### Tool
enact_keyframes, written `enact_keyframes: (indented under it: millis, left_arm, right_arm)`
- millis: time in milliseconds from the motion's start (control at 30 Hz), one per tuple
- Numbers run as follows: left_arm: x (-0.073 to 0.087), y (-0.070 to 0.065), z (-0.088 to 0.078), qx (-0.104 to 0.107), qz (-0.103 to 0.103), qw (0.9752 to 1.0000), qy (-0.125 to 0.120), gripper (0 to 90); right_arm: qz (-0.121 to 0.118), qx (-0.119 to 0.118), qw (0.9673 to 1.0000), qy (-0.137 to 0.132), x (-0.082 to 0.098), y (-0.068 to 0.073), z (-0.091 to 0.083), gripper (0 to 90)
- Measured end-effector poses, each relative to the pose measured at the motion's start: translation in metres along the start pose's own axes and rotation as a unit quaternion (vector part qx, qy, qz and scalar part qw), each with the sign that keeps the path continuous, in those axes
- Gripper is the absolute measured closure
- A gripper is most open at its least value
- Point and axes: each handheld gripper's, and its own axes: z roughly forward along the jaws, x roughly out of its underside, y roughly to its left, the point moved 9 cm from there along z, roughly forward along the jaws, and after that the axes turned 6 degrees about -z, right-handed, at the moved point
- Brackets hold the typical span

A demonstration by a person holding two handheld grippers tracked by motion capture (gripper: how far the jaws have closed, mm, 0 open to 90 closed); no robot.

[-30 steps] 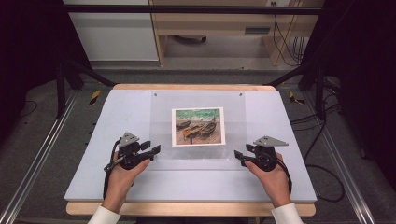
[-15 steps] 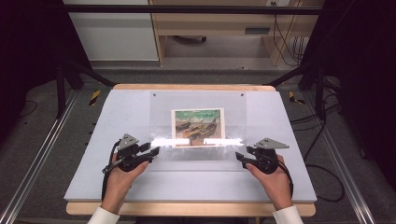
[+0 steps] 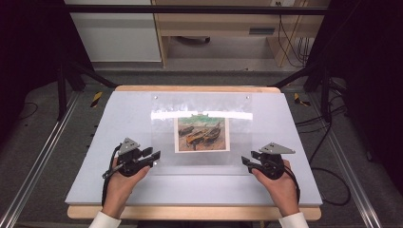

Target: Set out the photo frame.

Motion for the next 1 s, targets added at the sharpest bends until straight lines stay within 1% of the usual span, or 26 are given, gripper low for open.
enact_keyframes:
  millis: [100, 200, 233, 300, 800, 833, 1000]
  left_arm:
    - [0.0009, -0.0006, -0.0009, -0.001, 0.004, 1.0, 0.001, 59.3]
    - [0.0018, -0.001, -0.0018, -0.003, 0.006, 1.0, 0.001, 59.9]
    - [0.002, -0.0011, -0.002, -0.003, 0.006, 1.0, 0.0, 60.2]
    - [0.0027, -0.0011, -0.0027, -0.002, 0.008, 1.0, 0.001, 60.8]
    - [0.0056, -0.0022, -0.0055, -0.006, 0.011, 0.9999, 0.001, 63.5]
    - [0.0062, -0.0022, -0.006, -0.006, 0.014, 0.9999, 0.002, 63.5]
    - [0.0072, -0.0026, -0.0068, -0.009, 0.018, 0.9998, 0.004, 64.0]
  right_arm:
    - [-0.005, 0.003, 1.0, -0.001, 0.0009, 0.0001, -0.0007, 54.5]
    - [-0.005, 0.005, 1.0, -0.001, 0.0018, 0.0005, -0.0016, 55.3]
    - [-0.002, 0.004, 1.0, 0.0, 0.0021, 0.0011, -0.0019, 55.7]
    - [-0.007, 0.004, 1.0, -0.002, 0.0025, 0.0007, -0.0022, 56.4]
    - [-0.014, 0.01, 0.9998, 0.002, 0.0061, 0.0018, -0.0049, 59.5]
    - [-0.016, 0.011, 0.9998, 0.002, 0.0061, 0.0019, -0.0049, 59.5]
    - [-0.016, 0.012, 0.9998, 0.003, 0.0071, 0.0029, -0.0055, 60.3]
